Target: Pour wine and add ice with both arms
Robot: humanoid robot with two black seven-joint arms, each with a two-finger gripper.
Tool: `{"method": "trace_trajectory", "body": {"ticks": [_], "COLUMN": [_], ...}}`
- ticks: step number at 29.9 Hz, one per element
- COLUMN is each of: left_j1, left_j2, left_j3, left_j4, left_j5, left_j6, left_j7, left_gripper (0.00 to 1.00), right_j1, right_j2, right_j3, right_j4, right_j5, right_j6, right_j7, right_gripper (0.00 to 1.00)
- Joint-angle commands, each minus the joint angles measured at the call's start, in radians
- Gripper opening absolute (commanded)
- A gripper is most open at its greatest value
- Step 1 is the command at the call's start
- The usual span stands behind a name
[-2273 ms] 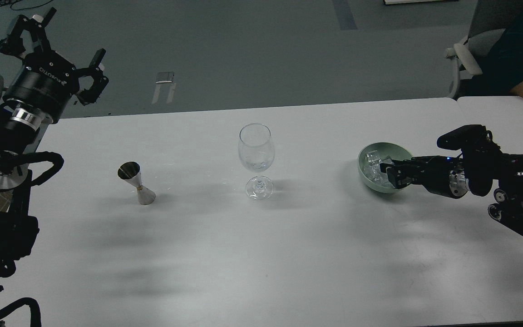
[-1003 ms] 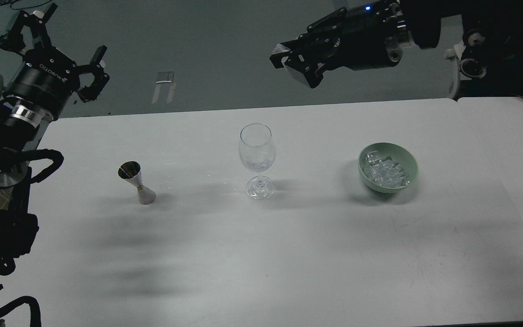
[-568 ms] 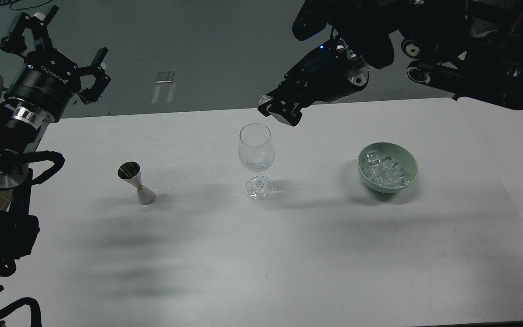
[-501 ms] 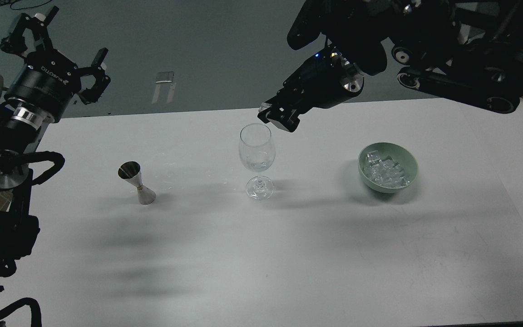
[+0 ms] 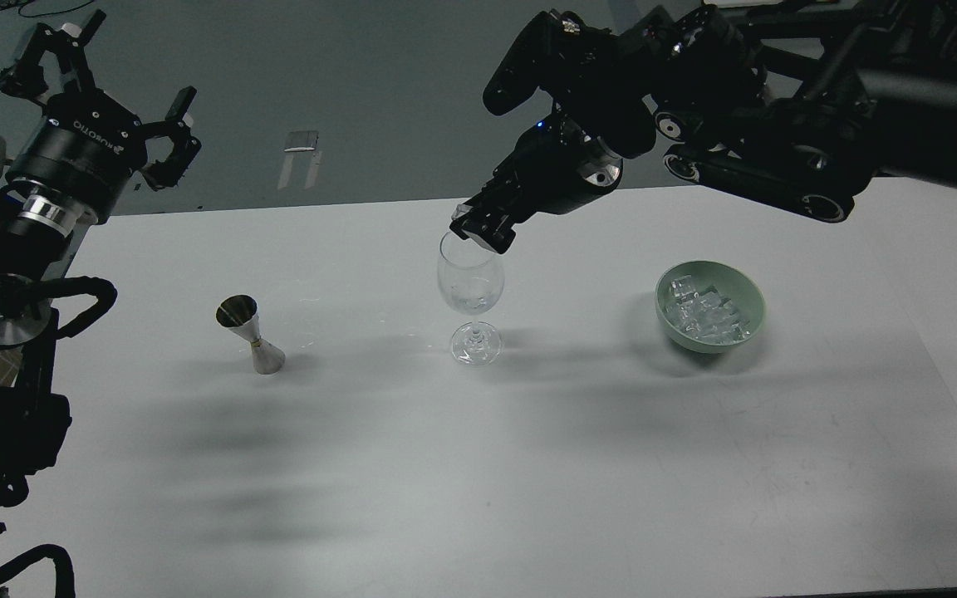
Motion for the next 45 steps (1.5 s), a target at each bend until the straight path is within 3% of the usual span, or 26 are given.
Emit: {"method": "trace_trajectory", "body": {"ticks": [1,14,34,45], "left_j1": [0.0,0.002,0.008,0.009], "left_j2": [0.0,0.005,0.011,0.011], "left_j3": [0.0,0.0,-0.002,-0.002], "left_j4": [0.0,0.0,0.0,0.0], "left_j5": [-0.001,-0.001,-0.001,-0.001], "left_j6": [0.0,-0.003,-0.011,-0.011], "left_j7": [0.0,-0.002,-0.002,-0.003], "left_gripper": [0.98,0.98,0.98,0.98], "right_j1": [-0.014,-0.023,-0.032,-0.03], "right_j2": [0.006,0.043,0.083,0.08], "right_j3": [-0.016,-0.014,-0.012,-0.012], "right_j4": [-0.016,-0.053,-0.084,-0.084], "right_j5": [0.0,0.002,0.037,0.037], "right_j6": [0.0,0.0,0.0,0.0], "right_j7": [0.002,0.002,-0.001,-0.001], "right_gripper": [0.0,0.0,0.29,0.32]}}
